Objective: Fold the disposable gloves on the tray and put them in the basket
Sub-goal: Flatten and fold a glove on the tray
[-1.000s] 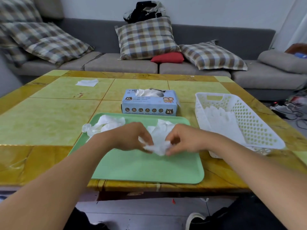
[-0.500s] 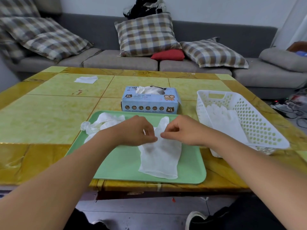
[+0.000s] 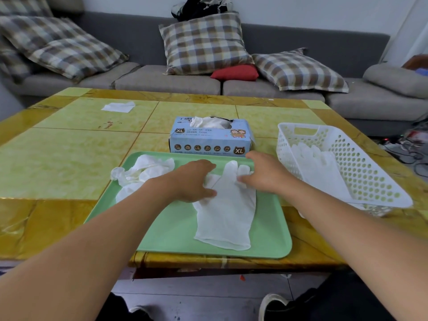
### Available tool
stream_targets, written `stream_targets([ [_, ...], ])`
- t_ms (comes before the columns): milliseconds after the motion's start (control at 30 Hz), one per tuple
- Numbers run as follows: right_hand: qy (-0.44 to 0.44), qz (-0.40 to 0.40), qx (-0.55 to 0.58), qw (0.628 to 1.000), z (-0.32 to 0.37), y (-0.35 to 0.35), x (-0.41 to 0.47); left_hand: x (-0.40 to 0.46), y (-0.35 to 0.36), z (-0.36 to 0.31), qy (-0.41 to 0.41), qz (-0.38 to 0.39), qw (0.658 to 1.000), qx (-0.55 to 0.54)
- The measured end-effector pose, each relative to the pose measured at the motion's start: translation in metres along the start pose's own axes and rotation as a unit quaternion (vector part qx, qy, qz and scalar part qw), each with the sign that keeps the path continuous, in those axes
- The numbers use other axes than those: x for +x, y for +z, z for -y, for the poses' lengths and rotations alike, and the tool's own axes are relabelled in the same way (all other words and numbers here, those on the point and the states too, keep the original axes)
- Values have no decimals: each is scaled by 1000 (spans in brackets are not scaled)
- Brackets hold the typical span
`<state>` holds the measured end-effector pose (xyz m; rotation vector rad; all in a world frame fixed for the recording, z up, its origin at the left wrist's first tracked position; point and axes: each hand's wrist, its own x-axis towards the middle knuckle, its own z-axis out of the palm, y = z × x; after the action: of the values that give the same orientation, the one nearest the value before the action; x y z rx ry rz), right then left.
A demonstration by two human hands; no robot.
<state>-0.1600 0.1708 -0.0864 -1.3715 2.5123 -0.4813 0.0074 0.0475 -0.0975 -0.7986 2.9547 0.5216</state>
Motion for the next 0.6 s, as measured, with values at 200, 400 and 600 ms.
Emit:
stream_targets([
  [200,92,-55,-69,992,-10,12,15,16,-1,7,-20,-66,998,-12],
  [400,103,-53,-68,991,-3,9,17,26,-2,4,-44,-82,995,-45],
  [600,24,-117,-70,990,2,5,16,26,-8,4,-50,-11,994,-97],
])
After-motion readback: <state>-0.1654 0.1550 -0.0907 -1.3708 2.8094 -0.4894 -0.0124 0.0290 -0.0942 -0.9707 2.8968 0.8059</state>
